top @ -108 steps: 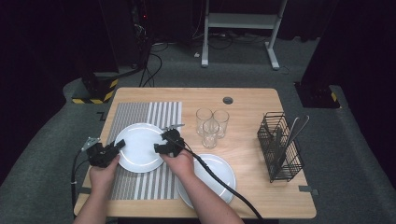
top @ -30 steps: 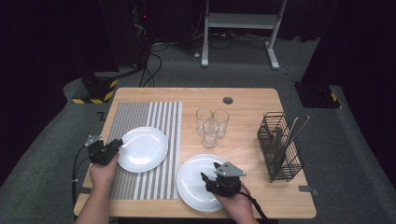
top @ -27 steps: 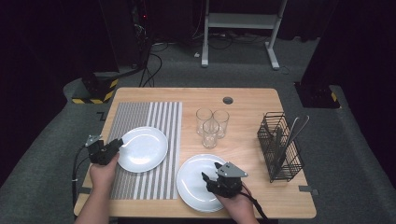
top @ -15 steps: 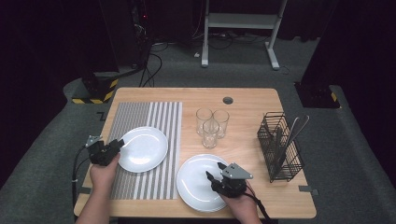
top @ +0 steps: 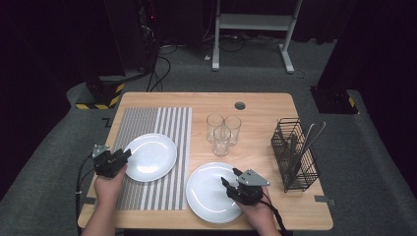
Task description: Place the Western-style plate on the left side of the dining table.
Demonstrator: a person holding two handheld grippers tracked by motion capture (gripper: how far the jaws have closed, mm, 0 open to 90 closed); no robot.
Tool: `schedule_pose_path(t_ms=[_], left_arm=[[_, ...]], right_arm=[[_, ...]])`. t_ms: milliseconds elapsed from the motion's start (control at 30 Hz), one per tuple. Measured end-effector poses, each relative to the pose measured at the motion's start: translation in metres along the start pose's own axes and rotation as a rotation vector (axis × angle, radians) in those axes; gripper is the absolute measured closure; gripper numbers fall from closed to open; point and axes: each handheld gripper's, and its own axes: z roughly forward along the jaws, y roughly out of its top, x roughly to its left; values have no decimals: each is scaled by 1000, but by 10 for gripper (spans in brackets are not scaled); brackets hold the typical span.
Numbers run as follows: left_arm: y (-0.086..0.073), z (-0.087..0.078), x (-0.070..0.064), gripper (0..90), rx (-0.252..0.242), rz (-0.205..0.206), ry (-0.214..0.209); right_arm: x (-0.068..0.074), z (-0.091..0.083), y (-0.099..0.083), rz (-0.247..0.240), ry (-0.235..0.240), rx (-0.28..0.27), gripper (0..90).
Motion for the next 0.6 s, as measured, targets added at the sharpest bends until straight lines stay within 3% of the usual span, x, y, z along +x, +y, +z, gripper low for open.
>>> schedule_pose_path(t_ms=[200,433,600], left_arm=[[1,-11,-7,518,-1,24,9],[2,-21,-21,492,1,91,35],[5,-25,-34,437,-16,114,43]], right_arm=[[-7,3,1,-10,-16,-4,459],[-16,2,6,-11,-36,28,479],[-23,6,9,37,-31,60,446]])
